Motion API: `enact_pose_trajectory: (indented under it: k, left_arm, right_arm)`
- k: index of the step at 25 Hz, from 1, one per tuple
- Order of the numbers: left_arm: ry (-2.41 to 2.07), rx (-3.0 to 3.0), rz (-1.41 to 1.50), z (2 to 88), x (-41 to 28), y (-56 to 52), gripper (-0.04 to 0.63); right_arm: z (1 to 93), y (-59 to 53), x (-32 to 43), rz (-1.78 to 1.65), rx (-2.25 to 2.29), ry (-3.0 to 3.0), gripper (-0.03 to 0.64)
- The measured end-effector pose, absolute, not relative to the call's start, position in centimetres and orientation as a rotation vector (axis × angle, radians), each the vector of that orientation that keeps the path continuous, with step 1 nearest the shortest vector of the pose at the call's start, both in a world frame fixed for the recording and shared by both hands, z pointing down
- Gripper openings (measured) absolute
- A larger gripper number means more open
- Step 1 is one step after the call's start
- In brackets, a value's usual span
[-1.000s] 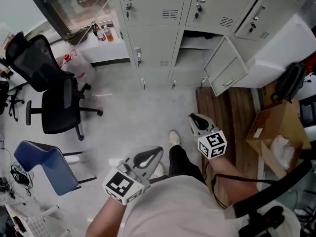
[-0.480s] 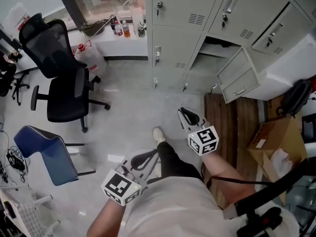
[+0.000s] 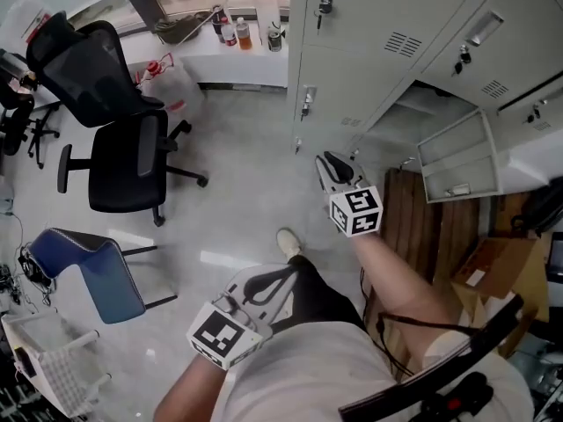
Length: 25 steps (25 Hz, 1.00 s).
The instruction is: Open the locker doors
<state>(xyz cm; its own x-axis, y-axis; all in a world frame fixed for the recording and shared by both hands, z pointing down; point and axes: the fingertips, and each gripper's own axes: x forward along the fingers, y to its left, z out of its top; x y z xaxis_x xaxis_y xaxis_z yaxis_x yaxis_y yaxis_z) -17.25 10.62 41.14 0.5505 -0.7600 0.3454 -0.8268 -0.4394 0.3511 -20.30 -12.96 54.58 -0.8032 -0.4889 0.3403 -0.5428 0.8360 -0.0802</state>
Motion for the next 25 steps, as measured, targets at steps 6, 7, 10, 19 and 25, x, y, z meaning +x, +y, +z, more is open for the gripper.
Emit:
enact_pose_trajectory:
  k: [6,7,10,19,25]
  left_arm:
    - [-1.326,2.277,0.142,41.2,-20.0,4.9,0.011]
    - [-1.334,2.27,0.136,41.2,-20.4,4.3,0.011]
    - [-1.351,2.24,0.13,41.4,-21.9,2.9,0.011]
    - [-1.385,2.177,0.115,42.6,-25.2,0.9,0.011]
    - [-1.392,2.134,0.114,43.3,-26.4,0.5,0.011]
  right_arm:
    - [58.1,-20.2,-24.5,0.24,0.785,-2.666,0.043]
    - [58.8,-21.1,-25.1,0.249,0.785,-2.657,0.049]
    - [60.7,-23.8,-26.8,0.293,0.8,-2.629,0.075]
    - [63.1,-29.1,-31.5,0.28,0.831,-2.588,0.106]
    - [64.4,-31.5,-32.2,0.305,0.901,-2.548,0.127]
